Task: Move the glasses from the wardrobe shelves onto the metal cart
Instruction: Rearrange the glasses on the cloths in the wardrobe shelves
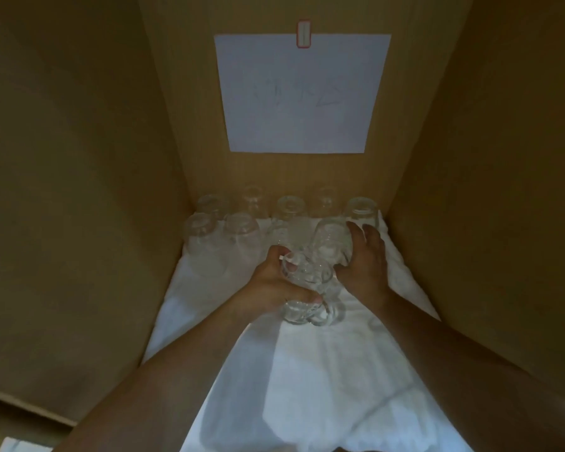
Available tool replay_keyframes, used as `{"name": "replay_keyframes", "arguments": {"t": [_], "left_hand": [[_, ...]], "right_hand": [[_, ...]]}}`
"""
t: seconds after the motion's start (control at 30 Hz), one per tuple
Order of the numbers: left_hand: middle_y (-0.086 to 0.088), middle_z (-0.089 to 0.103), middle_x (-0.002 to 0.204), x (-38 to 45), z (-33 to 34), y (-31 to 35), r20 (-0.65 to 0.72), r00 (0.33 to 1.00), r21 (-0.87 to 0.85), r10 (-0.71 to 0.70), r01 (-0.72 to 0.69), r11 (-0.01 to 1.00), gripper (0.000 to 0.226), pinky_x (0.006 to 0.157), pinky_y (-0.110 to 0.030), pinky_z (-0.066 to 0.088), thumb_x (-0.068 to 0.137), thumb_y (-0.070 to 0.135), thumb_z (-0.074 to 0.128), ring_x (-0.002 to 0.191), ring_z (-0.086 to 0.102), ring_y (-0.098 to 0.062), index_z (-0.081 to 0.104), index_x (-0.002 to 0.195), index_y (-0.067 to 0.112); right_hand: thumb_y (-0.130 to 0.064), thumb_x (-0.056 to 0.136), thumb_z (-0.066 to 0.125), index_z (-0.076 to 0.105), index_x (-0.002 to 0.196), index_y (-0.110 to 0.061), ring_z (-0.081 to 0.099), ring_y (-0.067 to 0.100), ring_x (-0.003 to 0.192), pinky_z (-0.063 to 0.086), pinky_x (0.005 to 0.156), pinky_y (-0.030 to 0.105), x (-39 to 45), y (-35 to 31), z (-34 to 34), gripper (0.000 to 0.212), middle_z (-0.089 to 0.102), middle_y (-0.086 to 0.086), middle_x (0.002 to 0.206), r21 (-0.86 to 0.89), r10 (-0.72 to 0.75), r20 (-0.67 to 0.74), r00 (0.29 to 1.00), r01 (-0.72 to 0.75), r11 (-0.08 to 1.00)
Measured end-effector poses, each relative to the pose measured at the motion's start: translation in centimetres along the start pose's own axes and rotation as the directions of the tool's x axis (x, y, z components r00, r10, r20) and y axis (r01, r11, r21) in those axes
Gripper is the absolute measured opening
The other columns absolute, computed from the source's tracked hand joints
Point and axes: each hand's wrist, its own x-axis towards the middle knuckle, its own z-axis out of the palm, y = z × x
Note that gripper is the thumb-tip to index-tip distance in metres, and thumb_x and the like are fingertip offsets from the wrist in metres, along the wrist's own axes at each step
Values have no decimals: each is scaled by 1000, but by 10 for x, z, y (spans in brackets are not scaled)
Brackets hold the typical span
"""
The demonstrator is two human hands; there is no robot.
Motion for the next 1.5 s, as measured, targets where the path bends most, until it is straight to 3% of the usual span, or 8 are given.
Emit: {"name": "replay_keyframes", "arguments": {"t": [0.17,0.3,0.5,0.6,0.77,1.1,1.37,1.5], "left_hand": [[-2,60,117,-15,12,5,-109,994,94,16,-6,996,100,92,-35,54,37,31,103,108,62,-18,44,117,26],[2,59,112,-29,22,10,-211,976,153,59,-26,988,94,84,-27,49,48,24,103,102,60,-18,42,119,21],[1,63,115,-55,45,30,-177,977,78,118,-105,991,102,89,-32,55,32,44,101,106,65,-16,47,116,24],[1,64,114,-64,61,47,-146,975,42,166,-161,986,102,89,-33,57,27,53,95,106,66,-14,47,114,27],[4,65,118,-76,76,71,-102,967,5,234,-234,972,105,88,-26,55,31,54,95,107,65,-10,45,121,32],[13,63,119,-77,84,89,17,959,112,282,-282,953,95,86,-18,51,38,51,97,108,63,-1,51,119,34],[12,50,129,-51,67,76,82,978,294,193,-209,933,93,92,-19,48,55,19,101,117,51,-9,51,133,28],[0,46,138,-31,57,73,61,975,374,215,-222,901,94,91,-25,42,60,5,96,126,45,-17,49,139,24]], "right_hand": [[-15,76,79,65,126,-11,59,32,118,48,100,38,-33,17,-3,52,66,15,121,161,139,-61,988,-128,979],[-20,84,78,65,125,-18,61,19,105,43,85,22,-53,25,-19,43,64,4,119,269,301,136,944,-328,906],[-32,93,68,70,102,-23,66,18,99,54,94,34,-75,24,-31,13,69,0,110,504,413,391,822,-567,651],[-32,100,56,74,98,-12,69,25,91,58,84,36,-87,18,-42,26,74,12,103,604,367,547,752,-658,450],[-45,96,48,69,126,-6,55,48,125,40,112,57,-112,29,-68,53,65,23,130,688,45,725,687,-725,-23],[-43,101,49,62,134,1,53,51,127,29,116,64,-118,21,-105,56,54,29,141,731,-91,605,791,-597,-329],[-18,99,51,59,136,-3,58,41,125,37,109,59,-90,22,-124,41,60,23,137,858,-3,489,872,-481,-180],[-22,90,69,59,132,-19,69,33,108,55,83,47,-74,27,-123,43,70,10,124,862,238,428,872,-473,185]]}}
